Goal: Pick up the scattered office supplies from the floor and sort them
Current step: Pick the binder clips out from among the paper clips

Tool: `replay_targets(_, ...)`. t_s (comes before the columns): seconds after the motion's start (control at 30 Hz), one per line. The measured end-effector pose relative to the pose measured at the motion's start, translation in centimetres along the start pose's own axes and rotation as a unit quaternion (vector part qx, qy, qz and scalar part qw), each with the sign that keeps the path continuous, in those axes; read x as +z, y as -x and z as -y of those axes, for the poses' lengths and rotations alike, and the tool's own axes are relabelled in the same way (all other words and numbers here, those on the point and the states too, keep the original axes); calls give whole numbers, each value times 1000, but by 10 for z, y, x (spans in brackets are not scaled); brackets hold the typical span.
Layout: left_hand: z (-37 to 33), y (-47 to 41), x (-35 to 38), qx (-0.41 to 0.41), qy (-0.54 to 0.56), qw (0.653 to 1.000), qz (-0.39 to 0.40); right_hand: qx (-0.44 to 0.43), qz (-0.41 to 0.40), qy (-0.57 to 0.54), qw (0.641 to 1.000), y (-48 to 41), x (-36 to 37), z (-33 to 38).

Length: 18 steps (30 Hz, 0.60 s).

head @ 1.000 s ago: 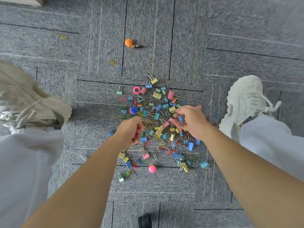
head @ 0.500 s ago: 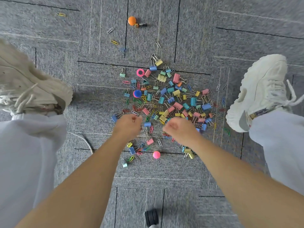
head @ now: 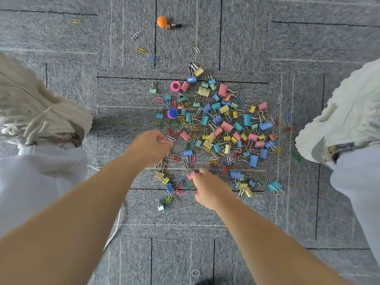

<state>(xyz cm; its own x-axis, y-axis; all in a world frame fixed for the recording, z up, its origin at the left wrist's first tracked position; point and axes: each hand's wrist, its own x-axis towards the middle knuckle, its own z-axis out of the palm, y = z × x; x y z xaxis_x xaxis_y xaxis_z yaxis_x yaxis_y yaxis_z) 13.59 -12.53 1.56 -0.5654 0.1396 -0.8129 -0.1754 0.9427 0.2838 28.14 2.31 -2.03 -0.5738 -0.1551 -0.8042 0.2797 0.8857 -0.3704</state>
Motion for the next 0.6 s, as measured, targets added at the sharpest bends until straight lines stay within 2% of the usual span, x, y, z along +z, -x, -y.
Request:
replay_targets(0.13,-16,-18,2,-5,48,998,-46,55,-62,-196,977,-3,-35,-10)
replay_targets(0.3,-38,-39,-6,-11,119,984,-130,90,-127,-282,947,-20,-94,-36)
replay_targets(0.43,-42,-53,-9,-12,86,986,-145,98,-132,-301,939,-27,-130,-48)
replay_targets(0.6,-48,-64,-8,-22,15,991,-132,87,-159,-237,954,-38,-156,-38)
